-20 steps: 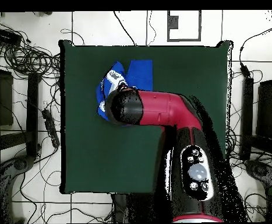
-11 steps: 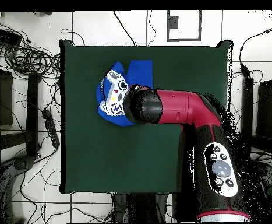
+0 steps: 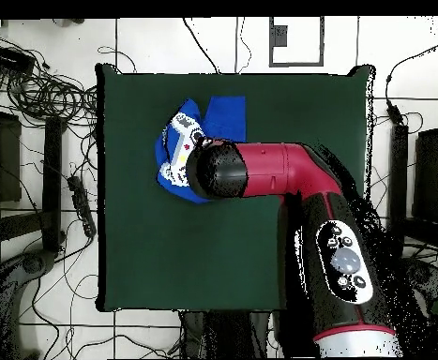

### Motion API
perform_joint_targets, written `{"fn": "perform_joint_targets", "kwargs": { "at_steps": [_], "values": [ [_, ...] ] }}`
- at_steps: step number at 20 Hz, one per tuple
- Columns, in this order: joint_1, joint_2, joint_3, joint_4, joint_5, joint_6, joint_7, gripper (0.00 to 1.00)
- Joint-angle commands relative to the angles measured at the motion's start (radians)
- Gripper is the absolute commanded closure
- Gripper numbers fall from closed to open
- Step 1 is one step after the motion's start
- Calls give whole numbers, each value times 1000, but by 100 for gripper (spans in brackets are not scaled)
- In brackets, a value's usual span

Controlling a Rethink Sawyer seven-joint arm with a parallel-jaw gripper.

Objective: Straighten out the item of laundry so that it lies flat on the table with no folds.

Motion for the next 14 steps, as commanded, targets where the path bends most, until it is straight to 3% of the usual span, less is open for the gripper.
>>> {"fn": "perform_joint_targets", "kwargs": {
  "at_steps": [1, 14],
  "values": [
    [2, 42, 155, 112, -51, 12, -177, 0],
    [-14, 59, 180, 108, -121, -18, -140, 0]
  ]
}}
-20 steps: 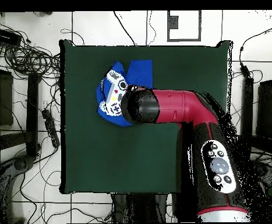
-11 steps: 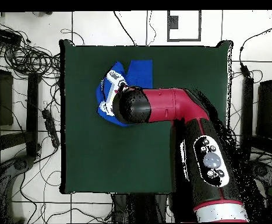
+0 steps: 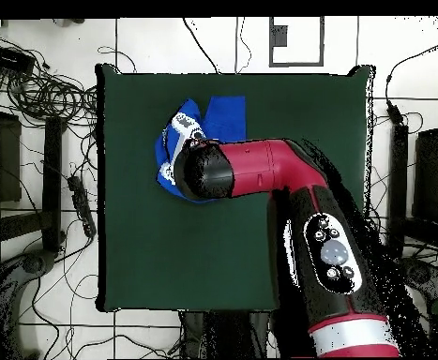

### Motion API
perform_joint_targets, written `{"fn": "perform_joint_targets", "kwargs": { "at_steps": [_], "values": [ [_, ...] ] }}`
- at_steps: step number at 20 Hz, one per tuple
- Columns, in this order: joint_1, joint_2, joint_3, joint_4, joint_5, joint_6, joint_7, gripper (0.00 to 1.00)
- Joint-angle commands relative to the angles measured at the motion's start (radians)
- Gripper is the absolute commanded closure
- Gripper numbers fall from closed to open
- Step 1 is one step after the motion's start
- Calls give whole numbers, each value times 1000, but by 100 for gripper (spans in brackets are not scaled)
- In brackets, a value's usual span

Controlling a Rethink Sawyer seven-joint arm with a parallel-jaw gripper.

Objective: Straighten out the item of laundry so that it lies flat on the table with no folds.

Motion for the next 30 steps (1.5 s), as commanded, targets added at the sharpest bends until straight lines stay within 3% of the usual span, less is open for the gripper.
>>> {"fn": "perform_joint_targets", "kwargs": {
  "at_steps": [1, 17, 30],
  "values": [
    [-2, 61, 109, 101, -51, -24, -134, 0],
    [40, 108, 20, 75, -165, -93, -33, 0],
    [128, 249, -115, -15, -265, -170, 70, 0]
  ]
}}
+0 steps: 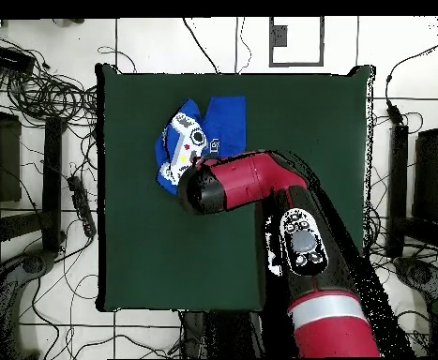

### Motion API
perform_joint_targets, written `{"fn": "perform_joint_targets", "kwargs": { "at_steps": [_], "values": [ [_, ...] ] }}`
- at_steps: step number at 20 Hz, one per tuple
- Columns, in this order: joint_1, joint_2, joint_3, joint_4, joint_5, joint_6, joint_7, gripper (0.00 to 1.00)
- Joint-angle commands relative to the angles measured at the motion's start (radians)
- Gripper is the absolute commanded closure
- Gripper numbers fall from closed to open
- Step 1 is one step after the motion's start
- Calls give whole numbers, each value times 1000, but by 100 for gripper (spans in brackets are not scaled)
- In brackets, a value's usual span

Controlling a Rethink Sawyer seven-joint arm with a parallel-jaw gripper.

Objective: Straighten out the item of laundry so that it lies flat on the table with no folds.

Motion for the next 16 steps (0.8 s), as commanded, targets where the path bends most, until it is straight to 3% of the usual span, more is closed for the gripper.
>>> {"fn": "perform_joint_targets", "kwargs": {
  "at_steps": [1, 10, 16],
  "values": [
    [63, 149, -35, -10, -59, -48, 71, 0],
    [30, 156, -13, -4, -33, 9, -3, 0],
    [35, 178, -33, -4, -28, -11, 36, 0]
  ]
}}
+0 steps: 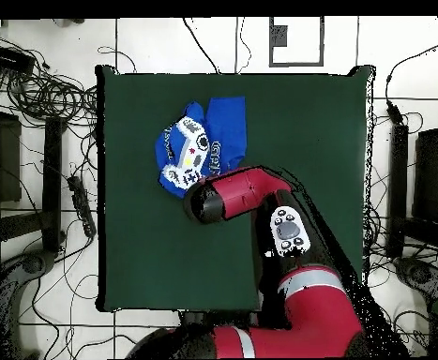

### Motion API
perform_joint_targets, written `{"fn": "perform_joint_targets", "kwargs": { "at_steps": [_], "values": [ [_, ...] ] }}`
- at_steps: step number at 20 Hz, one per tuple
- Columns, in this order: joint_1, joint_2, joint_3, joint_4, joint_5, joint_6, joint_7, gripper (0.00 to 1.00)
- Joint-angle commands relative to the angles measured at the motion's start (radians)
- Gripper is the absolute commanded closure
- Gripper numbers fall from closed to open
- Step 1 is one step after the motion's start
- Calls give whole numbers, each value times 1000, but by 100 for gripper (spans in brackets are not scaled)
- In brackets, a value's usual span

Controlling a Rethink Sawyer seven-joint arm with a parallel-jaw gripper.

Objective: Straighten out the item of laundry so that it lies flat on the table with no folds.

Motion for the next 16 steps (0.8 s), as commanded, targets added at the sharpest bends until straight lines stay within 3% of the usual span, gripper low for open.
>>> {"fn": "perform_joint_targets", "kwargs": {
  "at_steps": [1, 5, 16],
  "values": [
    [11, 74, 10, -17, 0, -12, 43, 0],
    [3, 147, 1, -53, -6, -48, 59, 0],
    [6, 163, -6, -51, -4, -77, 75, 0]
  ]
}}
